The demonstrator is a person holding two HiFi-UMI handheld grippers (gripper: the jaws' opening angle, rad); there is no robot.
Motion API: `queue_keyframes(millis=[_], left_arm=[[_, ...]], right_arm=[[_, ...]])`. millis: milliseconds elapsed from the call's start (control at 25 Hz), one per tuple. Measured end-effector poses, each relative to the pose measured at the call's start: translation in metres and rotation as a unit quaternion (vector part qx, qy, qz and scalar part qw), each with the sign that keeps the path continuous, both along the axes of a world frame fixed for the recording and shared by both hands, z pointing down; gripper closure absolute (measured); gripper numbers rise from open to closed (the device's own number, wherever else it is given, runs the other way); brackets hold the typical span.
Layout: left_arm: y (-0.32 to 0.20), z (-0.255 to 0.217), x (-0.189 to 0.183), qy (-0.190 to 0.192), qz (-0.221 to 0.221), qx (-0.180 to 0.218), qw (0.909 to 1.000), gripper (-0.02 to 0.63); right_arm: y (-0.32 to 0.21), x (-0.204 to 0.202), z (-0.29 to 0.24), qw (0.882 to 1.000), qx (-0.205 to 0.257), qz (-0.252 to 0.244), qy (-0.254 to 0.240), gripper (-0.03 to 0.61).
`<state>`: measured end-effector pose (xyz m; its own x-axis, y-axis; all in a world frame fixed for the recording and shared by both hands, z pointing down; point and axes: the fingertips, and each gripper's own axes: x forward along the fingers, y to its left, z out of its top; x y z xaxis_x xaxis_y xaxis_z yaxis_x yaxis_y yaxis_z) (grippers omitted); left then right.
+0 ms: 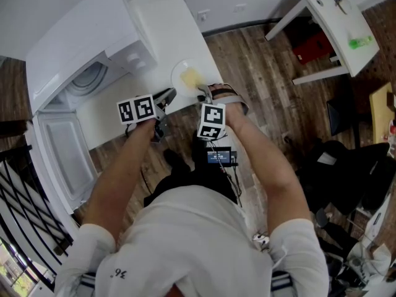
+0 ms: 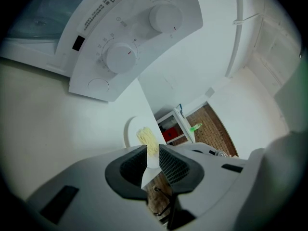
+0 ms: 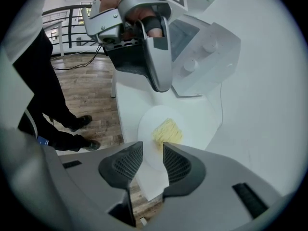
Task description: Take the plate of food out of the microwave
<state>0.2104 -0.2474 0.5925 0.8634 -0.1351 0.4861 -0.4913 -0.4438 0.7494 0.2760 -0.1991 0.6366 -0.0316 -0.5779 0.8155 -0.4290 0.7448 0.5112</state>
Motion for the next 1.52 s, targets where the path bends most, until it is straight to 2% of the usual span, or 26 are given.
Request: queue_keyframes(millis=[120, 160, 200, 240, 280, 400, 600, 960, 1320, 1520], left_arm=[[-0.001, -0.011, 0.003, 0.012, 0.005, 0.012, 0.9998, 0.541], [-0.002, -0.016, 0.004, 0.019, 0.007, 0.017, 0.9996, 0.541], [-0.004, -0.022, 0.006, 0.025, 0.010, 0.022, 0.9994, 0.541], [-0.005, -0.027, 0.007, 0.031, 0.014, 0.029, 0.9990, 0.541], [-0.007, -0.033, 0.009, 0.035, 0.017, 0.037, 0.9986, 0.543], [-0.009, -0.053, 0.013, 0.046, 0.027, 0.061, 0.9967, 0.568], [-0.008, -0.089, 0.014, 0.075, 0.037, 0.089, 0.9925, 0.571], [0.001, -0.140, 0.001, 0.107, 0.055, 0.134, 0.9836, 0.571], [0.031, -0.201, -0.010, 0.145, 0.081, 0.181, 0.9694, 0.571], [0.041, -0.222, -0.023, 0.159, 0.079, 0.201, 0.9634, 0.571]], right_arm=[[-0.005, 0.002, -0.013, 0.999, 0.011, 0.029, -0.030, 0.449], [-0.010, 0.004, -0.020, 0.998, 0.020, 0.044, -0.040, 0.475], [-0.015, 0.007, -0.028, 0.997, 0.032, 0.058, -0.050, 0.535], [-0.021, 0.009, -0.037, 0.995, 0.043, 0.071, -0.059, 0.568], [-0.026, 0.011, -0.045, 0.993, 0.051, 0.083, -0.069, 0.577], [-0.036, 0.015, -0.068, 0.985, 0.069, 0.117, -0.103, 0.577], [-0.045, 0.025, -0.106, 0.968, 0.109, 0.172, -0.148, 0.577], [-0.041, 0.037, -0.166, 0.933, 0.164, 0.234, -0.221, 0.577], [-0.014, 0.030, -0.230, 0.898, 0.210, 0.259, -0.287, 0.577], [-0.001, 0.021, -0.255, 0.886, 0.227, 0.262, -0.306, 0.577]])
